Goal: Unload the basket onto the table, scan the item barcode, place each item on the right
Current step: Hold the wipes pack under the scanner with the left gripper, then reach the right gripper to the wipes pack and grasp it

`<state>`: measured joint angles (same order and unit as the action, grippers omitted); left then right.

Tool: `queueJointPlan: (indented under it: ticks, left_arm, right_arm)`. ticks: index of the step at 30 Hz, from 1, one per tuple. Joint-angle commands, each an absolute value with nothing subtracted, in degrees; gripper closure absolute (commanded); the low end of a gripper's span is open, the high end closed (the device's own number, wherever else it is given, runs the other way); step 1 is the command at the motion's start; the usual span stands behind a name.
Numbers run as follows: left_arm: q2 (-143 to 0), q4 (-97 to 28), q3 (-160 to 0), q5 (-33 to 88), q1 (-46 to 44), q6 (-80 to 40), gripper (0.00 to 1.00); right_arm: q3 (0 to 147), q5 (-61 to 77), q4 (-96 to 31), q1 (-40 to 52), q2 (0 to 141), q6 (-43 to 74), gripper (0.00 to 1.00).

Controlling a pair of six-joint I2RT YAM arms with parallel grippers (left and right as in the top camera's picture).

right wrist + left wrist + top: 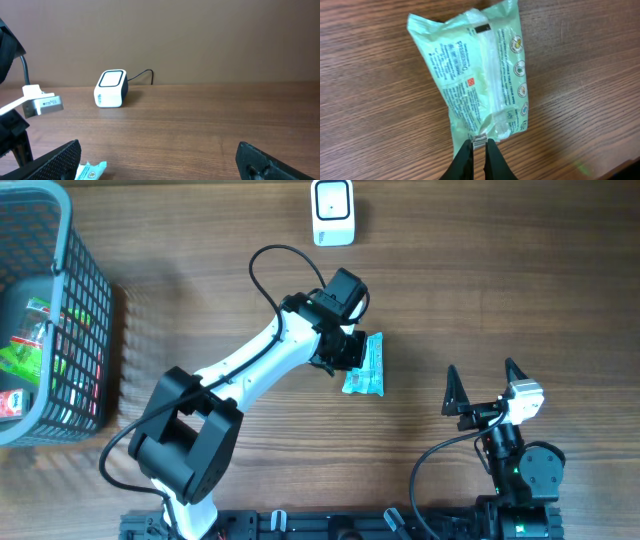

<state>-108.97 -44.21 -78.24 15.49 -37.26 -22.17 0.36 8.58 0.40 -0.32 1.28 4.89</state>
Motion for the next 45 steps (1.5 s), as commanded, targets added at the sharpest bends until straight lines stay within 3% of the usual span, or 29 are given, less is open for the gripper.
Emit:
queueJointPlan:
  ticks: [1,10,11,13,14,16,20,22,23,24,25,34,38,41,45]
  left_arm:
    - [-111.0,-43.2,-77.0,16.6,-37.9,-22.7,0.93]
    - [-118.5,-42.3,-77.0,15.4,-41.4,-22.8,0.86]
    - [-119.0,-42.6,-77.0,15.4,-41.8,-22.8,0.78]
    - [-119.1,-42.6,-77.0,15.4,-42.1,-22.8,0.45]
    - [-119.1,-42.6,-77.0,15.4,-42.0,-22.8,0.37]
    - [-118.3,-42.7,-77.4,15.4,-41.9,-22.7,0.28]
    - [-112.3,-42.9,-80.0,15.4,-40.7,-22.8,0.22]
    - [-110.3,-43.0,-80.0,15.4,-40.6,-22.9,0.31]
    - [-110.3,-43.1,-79.9,15.4,-40.7,-22.9,0.52]
    - [-110.5,-43.2,-79.9,15.4,-40.8,-22.9,0.86]
    - [-110.5,-42.7,-79.8,15.4,-40.8,-22.9,0.96]
    - [-115.4,-34.9,-79.8,14.1,-40.5,-22.7,0.96]
    - [-115.7,-34.9,-79.8,9.5,-38.5,-22.7,0.96]
    - [-116.9,-35.1,-79.8,10.1,-37.4,-22.7,0.96]
    - [-117.2,-33.3,-79.8,11.0,-37.4,-22.9,0.96]
  right_arm:
    - [0.3,9.1,0.6,-0.5,1.0,4.5,0.0]
    - [0.3,9.1,0.6,-0.5,1.0,4.5,0.0]
    - [0.3,9.1,0.7,-0.5,1.0,4.5,0.01]
    - [0.3,9.1,0.6,-0.5,1.0,4.5,0.0]
    - [0.3,9.1,0.6,-0.5,1.0,4.5,0.0]
    - [0.3,9.1,0.7,-0.5,1.0,4.5,0.0]
    - [0.3,9.1,0.6,-0.5,1.0,4.5,0.0]
    - [0.3,9.1,0.6,-0.5,1.0,4.5,0.0]
    - [0.3,9.1,0.7,-0.5,1.0,4.5,0.0]
    - [0.3,9.1,0.7,-0.5,1.0,4.5,0.0]
    - [0.3,9.1,0.6,-0.5,1.0,4.5,0.0]
    - [0.3,9.2,0.7,-0.5,1.0,4.8,0.0]
    - [1.7,14.3,-1.0,-0.5,1.3,10.7,0.0]
    - [14.0,14.8,-16.1,-0.5,7.6,10.6,0.0]
    - [37.4,19.8,-38.0,-0.5,26.8,10.5,0.0]
